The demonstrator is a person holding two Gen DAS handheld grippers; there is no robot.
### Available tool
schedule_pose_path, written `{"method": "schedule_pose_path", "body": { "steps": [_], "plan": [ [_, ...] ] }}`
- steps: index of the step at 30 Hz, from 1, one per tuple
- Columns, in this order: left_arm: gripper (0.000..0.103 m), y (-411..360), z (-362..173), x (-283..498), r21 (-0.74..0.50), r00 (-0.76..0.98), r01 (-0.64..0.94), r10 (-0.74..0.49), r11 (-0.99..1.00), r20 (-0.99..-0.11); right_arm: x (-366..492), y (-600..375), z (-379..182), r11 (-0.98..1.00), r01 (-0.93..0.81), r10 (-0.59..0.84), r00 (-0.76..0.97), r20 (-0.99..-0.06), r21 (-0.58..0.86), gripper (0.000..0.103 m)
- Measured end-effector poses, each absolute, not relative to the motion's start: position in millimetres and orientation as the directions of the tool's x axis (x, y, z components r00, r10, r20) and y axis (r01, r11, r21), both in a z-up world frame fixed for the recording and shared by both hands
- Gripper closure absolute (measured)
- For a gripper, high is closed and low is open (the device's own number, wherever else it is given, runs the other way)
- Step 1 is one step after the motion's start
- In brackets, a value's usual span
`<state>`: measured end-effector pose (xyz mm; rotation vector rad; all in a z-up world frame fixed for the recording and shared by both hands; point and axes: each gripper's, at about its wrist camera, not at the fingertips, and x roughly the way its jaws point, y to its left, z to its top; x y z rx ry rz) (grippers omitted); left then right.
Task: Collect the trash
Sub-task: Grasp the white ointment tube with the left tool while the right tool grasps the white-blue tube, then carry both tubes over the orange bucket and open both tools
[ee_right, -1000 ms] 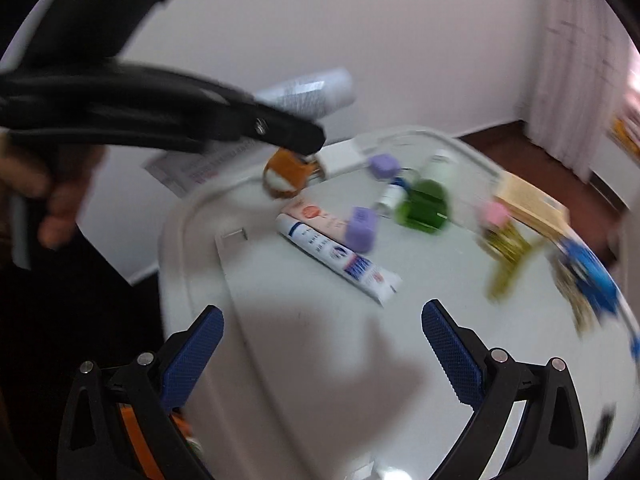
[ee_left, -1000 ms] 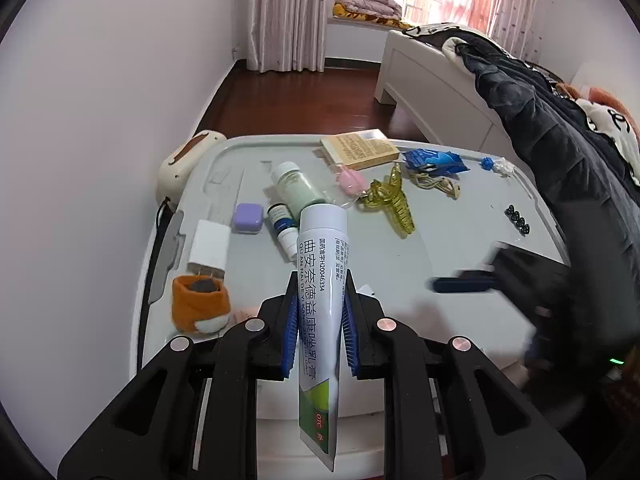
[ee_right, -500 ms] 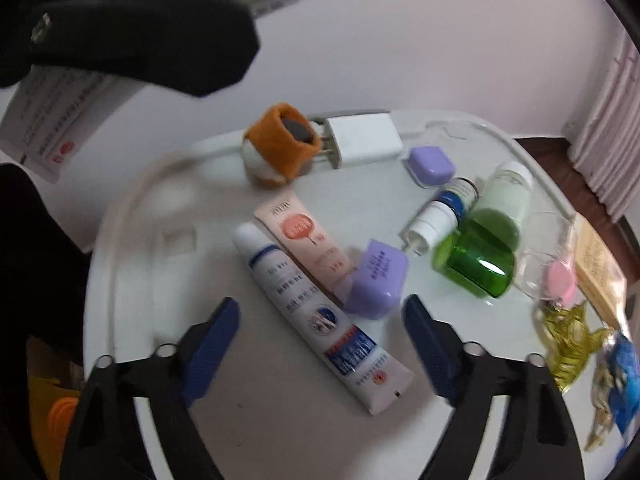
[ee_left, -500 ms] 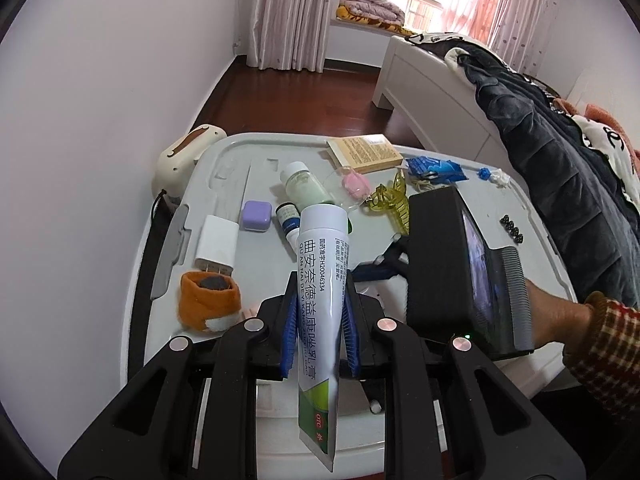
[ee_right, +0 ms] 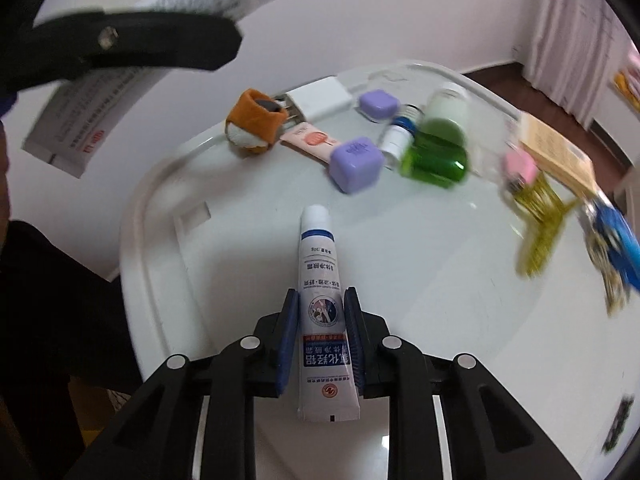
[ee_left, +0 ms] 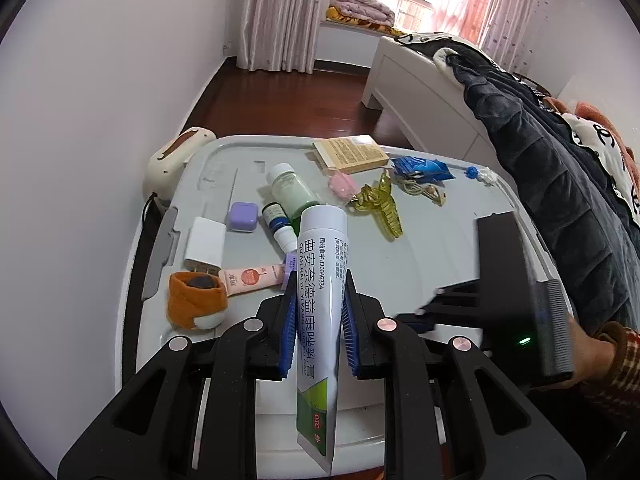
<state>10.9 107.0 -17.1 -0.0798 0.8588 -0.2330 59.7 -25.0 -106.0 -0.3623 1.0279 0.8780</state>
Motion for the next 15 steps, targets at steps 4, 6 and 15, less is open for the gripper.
{"method": "schedule_pose_path", "body": {
  "steps": [4, 6, 15],
  "plan": [
    [0.084, 100.3, -15.3, 5.6, -0.165, 0.625, 0.206, -0.259, 0.965, -0.736, 44.2, -52.1, -88.7, 0.665, -0.731, 0.474, 0.257, -0.842, 0.152, 0.081],
    [0.084, 94.6, -15.2, 1.2, -0.165, 0.616, 0.229, -0.274, 0.959, -0.739, 34.7, -58.6, -84.2, 0.681, -0.718, 0.462, 0.272, -0.844, 0.142, 0.083],
    [0.084, 56.9, -16.2, -42.2, -0.185, 0.576, 0.307, -0.337, 0.934, -0.745, 2.1, -83.5, -68.0, 0.74, -0.664, 0.408, 0.317, -0.856, 0.107, 0.085]
  ]
}}
